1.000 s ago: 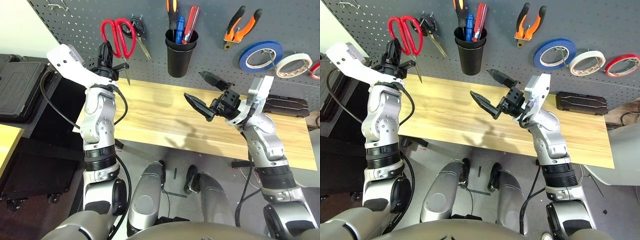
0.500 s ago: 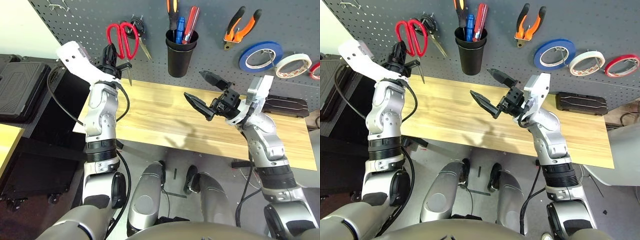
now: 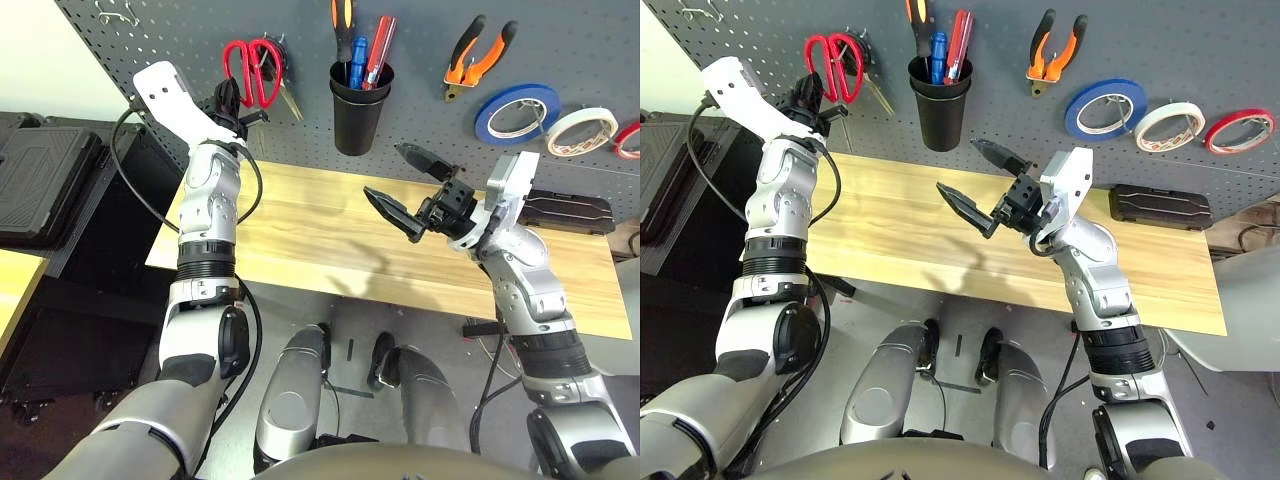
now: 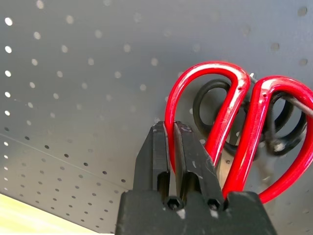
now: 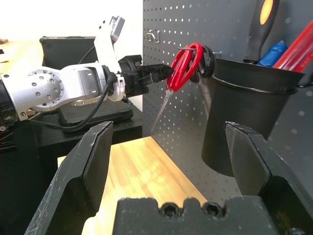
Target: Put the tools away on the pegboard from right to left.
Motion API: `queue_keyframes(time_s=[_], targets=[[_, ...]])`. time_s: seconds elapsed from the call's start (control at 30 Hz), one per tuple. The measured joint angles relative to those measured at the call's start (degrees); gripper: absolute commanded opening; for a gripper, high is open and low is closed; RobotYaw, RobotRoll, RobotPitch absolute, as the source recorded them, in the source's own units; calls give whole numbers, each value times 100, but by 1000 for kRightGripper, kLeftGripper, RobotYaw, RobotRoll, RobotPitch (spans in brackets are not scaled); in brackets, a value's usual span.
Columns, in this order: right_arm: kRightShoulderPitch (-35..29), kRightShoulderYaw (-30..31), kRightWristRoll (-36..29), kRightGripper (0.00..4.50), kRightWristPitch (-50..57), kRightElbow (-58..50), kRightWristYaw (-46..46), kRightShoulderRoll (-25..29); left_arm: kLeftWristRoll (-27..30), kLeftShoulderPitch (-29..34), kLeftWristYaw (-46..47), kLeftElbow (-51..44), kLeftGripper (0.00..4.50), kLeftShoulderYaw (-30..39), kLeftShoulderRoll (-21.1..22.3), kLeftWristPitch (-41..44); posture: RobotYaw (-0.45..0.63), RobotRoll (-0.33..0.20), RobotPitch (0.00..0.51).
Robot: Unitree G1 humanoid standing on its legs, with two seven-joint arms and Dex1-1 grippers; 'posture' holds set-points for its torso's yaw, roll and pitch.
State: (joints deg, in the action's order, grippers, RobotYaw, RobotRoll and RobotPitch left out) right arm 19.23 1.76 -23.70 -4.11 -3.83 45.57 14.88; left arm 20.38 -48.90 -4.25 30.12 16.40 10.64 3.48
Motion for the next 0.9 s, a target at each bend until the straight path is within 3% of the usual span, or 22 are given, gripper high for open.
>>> queue_keyframes(time_s=[0.17,0.3,0.63,0.9], targets=[[-1,-1,125,4500,-17,1,-155,-20,-37,141,-270,-6,2895,-110,7,19,230,0,197],[5,-10,243,4500,-54,33,-330,-45,-31,661,-542,-453,4463,-226,112,283,231,0,193],[-352,-347,847,4500,56,238,-1847,-272,-107,2039,-1158,-1812,4463,-413,634,596,212,0,171],[-661,-810,1485,4500,-318,658,-3154,-480,-247,2747,-1402,-1980,4463,-227,836,-128,178,0,152]])
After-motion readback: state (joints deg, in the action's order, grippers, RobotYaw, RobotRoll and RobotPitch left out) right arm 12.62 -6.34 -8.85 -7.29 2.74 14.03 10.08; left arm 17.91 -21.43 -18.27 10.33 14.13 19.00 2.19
